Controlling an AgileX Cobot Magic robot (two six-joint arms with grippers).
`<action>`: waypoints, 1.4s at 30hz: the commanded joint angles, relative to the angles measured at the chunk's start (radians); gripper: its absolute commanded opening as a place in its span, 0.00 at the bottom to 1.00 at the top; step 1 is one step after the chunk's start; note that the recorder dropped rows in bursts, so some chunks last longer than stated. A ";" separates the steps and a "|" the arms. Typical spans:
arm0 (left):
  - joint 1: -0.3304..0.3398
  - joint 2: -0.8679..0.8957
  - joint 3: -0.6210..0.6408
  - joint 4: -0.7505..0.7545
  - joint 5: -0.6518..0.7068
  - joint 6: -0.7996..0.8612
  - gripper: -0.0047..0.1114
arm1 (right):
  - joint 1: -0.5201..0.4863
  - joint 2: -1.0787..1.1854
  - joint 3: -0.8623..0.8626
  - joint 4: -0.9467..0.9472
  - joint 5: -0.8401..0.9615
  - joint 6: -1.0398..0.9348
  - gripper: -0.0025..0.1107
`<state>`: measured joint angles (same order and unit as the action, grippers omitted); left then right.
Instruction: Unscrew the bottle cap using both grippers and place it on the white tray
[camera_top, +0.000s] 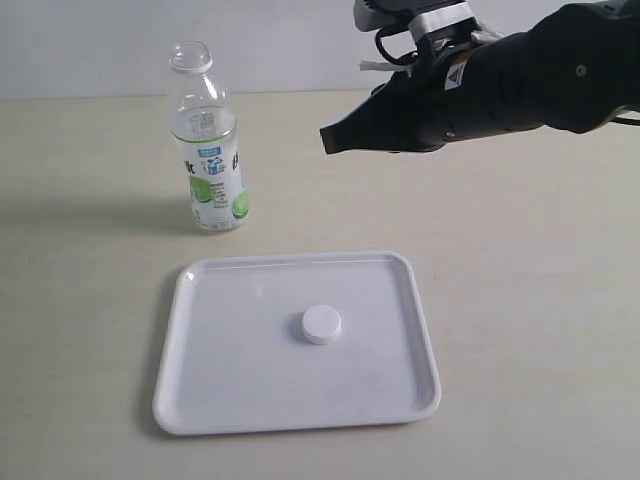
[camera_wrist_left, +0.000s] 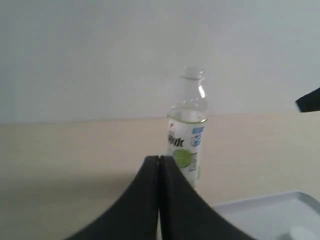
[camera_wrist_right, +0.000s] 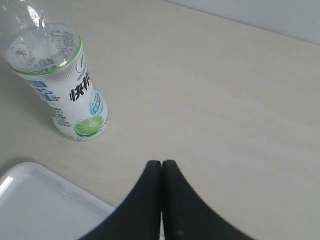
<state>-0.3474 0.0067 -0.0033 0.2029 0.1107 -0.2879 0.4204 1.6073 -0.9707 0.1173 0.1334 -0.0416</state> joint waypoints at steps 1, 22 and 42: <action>0.082 -0.007 0.003 -0.004 0.088 -0.032 0.04 | -0.005 -0.006 0.005 -0.002 -0.008 0.002 0.02; 0.268 -0.007 0.003 0.082 0.254 0.159 0.04 | -0.005 -0.006 0.005 -0.002 -0.008 0.002 0.02; 0.268 -0.007 0.003 0.082 0.254 0.157 0.04 | -0.005 -0.004 0.005 -0.079 -0.048 -0.044 0.02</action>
<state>-0.0817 0.0067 -0.0006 0.2815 0.3659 -0.1347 0.4204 1.6073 -0.9707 0.0829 0.1022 -0.0628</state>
